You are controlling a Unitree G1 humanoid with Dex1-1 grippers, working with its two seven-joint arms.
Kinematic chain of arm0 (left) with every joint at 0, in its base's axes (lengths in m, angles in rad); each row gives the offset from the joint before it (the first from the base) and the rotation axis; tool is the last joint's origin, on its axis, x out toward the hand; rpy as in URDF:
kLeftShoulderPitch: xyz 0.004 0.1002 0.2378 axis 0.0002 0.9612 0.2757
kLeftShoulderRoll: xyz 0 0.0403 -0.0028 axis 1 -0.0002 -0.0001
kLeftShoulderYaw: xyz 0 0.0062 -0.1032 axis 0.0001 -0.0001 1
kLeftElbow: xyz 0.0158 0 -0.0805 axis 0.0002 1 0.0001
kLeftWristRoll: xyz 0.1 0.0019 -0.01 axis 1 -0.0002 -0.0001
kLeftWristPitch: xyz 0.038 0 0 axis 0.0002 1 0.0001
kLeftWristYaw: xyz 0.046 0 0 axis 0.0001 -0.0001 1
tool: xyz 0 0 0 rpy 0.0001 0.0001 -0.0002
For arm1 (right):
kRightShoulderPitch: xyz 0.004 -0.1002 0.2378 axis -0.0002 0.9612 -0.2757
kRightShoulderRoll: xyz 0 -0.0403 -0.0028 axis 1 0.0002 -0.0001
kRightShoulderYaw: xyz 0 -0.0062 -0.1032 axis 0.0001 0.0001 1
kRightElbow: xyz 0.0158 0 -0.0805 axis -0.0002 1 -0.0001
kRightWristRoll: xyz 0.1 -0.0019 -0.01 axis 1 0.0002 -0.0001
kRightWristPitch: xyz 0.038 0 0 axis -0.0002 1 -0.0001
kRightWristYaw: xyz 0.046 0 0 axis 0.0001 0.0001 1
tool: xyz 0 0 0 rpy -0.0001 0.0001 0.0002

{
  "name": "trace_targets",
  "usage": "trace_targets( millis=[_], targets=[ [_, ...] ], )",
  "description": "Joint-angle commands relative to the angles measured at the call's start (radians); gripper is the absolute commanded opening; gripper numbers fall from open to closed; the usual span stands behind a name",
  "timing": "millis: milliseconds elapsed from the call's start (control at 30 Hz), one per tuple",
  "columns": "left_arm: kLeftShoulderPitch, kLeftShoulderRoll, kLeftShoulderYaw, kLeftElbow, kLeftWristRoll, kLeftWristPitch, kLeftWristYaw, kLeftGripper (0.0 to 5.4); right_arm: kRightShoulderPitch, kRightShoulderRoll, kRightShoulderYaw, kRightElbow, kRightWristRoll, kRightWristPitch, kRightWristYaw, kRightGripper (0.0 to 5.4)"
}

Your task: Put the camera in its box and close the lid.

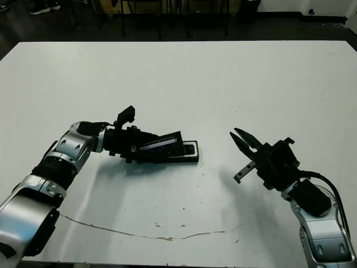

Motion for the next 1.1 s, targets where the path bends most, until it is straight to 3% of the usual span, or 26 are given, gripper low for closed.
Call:
trace_targets(
  millis=[33,400,767,1100],
  targets=[
    [0.084,-0.038,-0.079,0.026,0.052,0.027,-0.028,2.77,0.007,-0.001,-0.004,0.019,0.009,-0.004,0.01,0.0],
    [0.078,-0.046,-0.14,-0.035,0.105,0.044,0.05,2.77,0.002,-0.002,-0.005,0.017,0.008,0.007,0.005,0.0],
    [-0.011,-0.144,-0.21,0.105,0.188,0.046,0.103,2.77,-0.002,-0.018,-0.023,0.008,0.01,0.013,0.008,0.0],
    [-0.046,-0.189,-0.266,0.133,0.261,-0.038,0.114,2.77,-0.016,-0.025,-0.037,0.021,0.001,-0.029,0.015,0.0]
  ],
)
